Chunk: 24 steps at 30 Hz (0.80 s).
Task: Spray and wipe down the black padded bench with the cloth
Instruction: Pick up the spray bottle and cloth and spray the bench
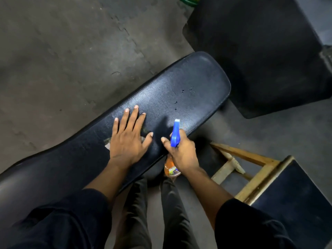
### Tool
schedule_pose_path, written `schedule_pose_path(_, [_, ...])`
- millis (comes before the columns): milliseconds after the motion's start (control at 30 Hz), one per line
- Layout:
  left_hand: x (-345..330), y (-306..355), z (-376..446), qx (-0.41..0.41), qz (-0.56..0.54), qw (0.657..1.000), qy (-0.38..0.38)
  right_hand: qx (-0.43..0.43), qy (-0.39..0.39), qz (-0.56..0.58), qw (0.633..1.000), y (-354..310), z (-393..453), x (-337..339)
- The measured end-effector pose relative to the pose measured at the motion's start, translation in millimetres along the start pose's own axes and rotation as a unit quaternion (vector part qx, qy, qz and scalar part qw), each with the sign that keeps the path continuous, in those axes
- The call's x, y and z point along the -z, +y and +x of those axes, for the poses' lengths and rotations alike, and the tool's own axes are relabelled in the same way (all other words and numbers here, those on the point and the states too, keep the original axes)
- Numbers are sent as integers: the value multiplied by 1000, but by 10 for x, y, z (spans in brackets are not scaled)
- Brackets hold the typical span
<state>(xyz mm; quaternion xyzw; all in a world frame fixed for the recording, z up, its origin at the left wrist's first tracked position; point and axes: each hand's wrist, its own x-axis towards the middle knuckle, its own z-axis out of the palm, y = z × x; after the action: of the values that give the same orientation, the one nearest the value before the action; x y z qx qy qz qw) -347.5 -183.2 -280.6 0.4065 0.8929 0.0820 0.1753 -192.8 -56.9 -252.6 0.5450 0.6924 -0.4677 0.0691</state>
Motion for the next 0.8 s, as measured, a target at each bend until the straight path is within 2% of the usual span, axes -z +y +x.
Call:
schedule_pose_path(133, [20, -21, -146, 65, -20, 998, 9, 53, -75, -102, 991, 6, -151, -141])
schedule_pose_path(367, [81, -260, -507, 182, -43, 982, 30, 87, -196, -172, 961, -37, -454, -406])
schedule_pose_path(567, [140, -540, -900, 236, -53, 969, 42, 157, -207, -169, 951, -37, -590, -663])
schedule_pose_path(800, [260, -807, -1273, 236, -91, 966, 56, 180, -249, -193, 932, -166, -840, -768])
